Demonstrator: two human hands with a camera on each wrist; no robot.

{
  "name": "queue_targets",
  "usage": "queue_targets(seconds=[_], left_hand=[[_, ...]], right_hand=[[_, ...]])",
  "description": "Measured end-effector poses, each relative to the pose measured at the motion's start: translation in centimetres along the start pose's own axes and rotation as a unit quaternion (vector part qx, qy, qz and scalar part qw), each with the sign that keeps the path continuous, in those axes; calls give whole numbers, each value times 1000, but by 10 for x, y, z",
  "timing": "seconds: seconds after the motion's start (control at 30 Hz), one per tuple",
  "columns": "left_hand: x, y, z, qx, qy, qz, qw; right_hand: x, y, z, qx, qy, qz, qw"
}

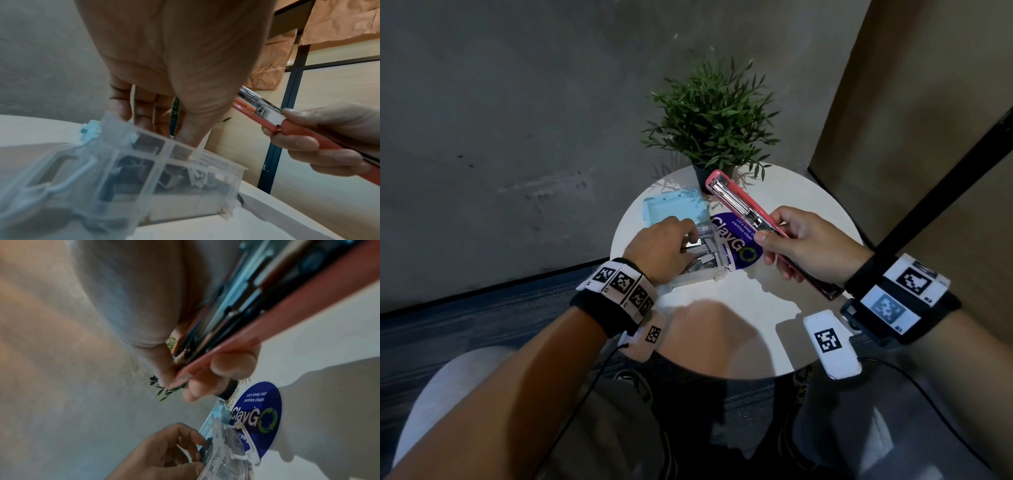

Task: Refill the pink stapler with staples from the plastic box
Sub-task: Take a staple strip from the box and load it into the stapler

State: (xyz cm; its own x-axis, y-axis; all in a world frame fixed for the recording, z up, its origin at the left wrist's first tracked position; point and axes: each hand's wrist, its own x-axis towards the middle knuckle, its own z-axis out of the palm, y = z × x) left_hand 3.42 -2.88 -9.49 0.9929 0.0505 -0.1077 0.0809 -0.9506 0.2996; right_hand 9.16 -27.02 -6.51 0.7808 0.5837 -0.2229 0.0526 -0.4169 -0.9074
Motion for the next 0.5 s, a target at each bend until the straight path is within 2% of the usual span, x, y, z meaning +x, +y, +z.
queue_targets(seconds=[0.1,0.27,0.5], left_hand=[[0,0,2,30,-3,11,999],[1,1,3,70,27,39,996],[2,0,6,104,24,68,992]], right_hand=[[0,0,0,-5,-3,2,1000],[0,1,1,-9,-7,5,1000],[0,2,0,-14,-10,4,1000]])
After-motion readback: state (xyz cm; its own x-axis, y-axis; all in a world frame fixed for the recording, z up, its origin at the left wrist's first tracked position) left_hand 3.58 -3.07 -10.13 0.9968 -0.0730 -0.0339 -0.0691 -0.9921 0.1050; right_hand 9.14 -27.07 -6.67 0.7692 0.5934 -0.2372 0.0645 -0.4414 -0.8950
